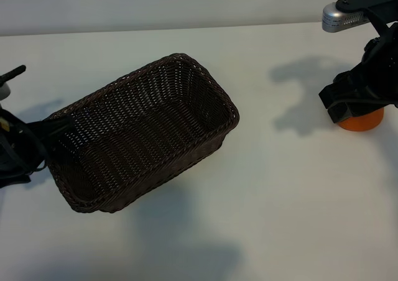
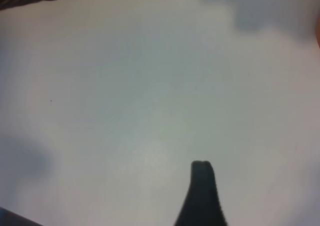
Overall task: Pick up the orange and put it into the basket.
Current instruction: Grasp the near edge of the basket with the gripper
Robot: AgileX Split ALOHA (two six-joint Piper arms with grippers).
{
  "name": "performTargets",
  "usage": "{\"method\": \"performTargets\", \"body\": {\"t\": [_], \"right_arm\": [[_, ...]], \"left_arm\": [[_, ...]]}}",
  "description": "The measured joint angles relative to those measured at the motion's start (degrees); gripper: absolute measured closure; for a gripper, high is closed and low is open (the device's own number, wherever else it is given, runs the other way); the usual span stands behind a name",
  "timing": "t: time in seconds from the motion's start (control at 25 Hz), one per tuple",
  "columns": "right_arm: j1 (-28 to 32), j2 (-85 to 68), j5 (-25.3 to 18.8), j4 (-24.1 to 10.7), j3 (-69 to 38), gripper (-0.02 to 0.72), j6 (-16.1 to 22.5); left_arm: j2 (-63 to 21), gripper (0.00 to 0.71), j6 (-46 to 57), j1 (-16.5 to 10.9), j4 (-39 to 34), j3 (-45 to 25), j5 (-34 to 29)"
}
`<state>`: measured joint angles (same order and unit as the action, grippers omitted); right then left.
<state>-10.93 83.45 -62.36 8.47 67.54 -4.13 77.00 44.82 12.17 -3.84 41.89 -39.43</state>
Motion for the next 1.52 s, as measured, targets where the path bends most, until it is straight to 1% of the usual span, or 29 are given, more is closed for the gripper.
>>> {"method": "performTargets", "body": {"t": [0.16,0.4,1.04,1.32,1.52], "right_arm": [[0.0,0.0,0.05,0.04,0.0,0.168,-0.38],[0.0,0.0,0.05,0.04,0.0,0.168,-0.89],[0.0,0.0,0.05,0.04,0.0,0.168,-1.01],[0.0,0.0,0.05,0.04,0.0,0.168,-1.12],[0.0,0.0,0.05,-0.01,0.0,0.168,-1.12]], "left_arm": [[2.84,0.154,0.55,0.0,0.38,0.0,2.53],[5.76,0.154,1.92,0.0,3.34,0.0,8.58],[15.0,0.154,1.97,0.0,3.45,0.0,11.9],[17.49,0.154,1.29,0.0,3.51,0.0,13.36],[17.58,0.157,0.97,-0.02,3.51,0.0,14.63]]}}
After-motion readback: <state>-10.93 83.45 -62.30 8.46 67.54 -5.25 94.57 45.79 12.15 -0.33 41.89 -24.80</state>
